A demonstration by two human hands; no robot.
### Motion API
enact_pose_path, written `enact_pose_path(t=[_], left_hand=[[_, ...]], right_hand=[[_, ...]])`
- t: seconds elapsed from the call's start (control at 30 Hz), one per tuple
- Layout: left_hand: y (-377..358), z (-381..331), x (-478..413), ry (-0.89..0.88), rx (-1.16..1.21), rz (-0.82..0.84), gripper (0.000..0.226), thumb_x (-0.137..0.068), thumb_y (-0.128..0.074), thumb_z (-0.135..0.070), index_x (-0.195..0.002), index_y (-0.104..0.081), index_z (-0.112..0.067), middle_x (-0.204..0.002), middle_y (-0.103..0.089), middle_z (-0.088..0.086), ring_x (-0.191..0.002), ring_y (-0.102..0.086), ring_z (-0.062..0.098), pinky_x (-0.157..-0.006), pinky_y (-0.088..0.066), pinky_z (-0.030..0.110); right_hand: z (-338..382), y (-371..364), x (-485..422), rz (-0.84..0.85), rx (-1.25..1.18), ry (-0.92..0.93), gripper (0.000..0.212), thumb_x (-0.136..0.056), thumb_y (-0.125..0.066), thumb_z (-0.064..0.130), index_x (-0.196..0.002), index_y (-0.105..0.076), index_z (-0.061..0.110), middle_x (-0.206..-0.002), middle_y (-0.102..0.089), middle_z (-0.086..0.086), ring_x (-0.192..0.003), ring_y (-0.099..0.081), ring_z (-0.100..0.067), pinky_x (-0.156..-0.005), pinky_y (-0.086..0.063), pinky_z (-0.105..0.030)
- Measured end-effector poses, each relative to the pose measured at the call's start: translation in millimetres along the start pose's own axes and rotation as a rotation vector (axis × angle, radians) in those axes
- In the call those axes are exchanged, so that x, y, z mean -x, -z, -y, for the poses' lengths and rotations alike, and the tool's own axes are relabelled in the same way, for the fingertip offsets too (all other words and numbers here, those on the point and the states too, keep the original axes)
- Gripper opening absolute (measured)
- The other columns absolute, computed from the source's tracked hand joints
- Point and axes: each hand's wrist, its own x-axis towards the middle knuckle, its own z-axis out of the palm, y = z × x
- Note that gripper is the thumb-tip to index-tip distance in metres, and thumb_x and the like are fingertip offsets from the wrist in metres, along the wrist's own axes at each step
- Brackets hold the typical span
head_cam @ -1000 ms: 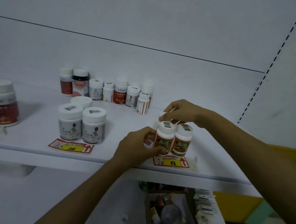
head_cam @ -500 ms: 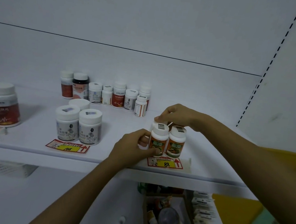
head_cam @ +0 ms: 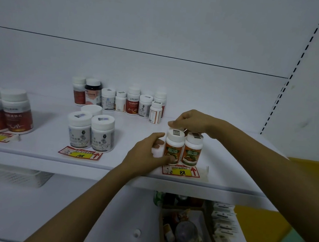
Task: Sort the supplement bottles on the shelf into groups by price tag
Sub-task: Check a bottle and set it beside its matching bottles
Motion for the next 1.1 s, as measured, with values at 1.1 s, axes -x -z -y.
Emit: enact_pose_path(t=[1.1], left_hand=[[168,-4,-131,-0.374,-0.928,0.366,0.048,-0.090,-0.051,-0.032,-0.136,-0.042,-0.022,-0.130,-0.054,0.002,-0.113,-0.051,0.020,-0.088,-0.040,0.030]], right_hand=[[86,-24,-147,-0.268,0.583,-0.141,0.026,-0.087,-0.055,0.043,-0.101,-0.053,0.021,-0.092,-0.055,-0.002,-0.089,-0.056,-0.021,-0.085,-0.049,-0.035]])
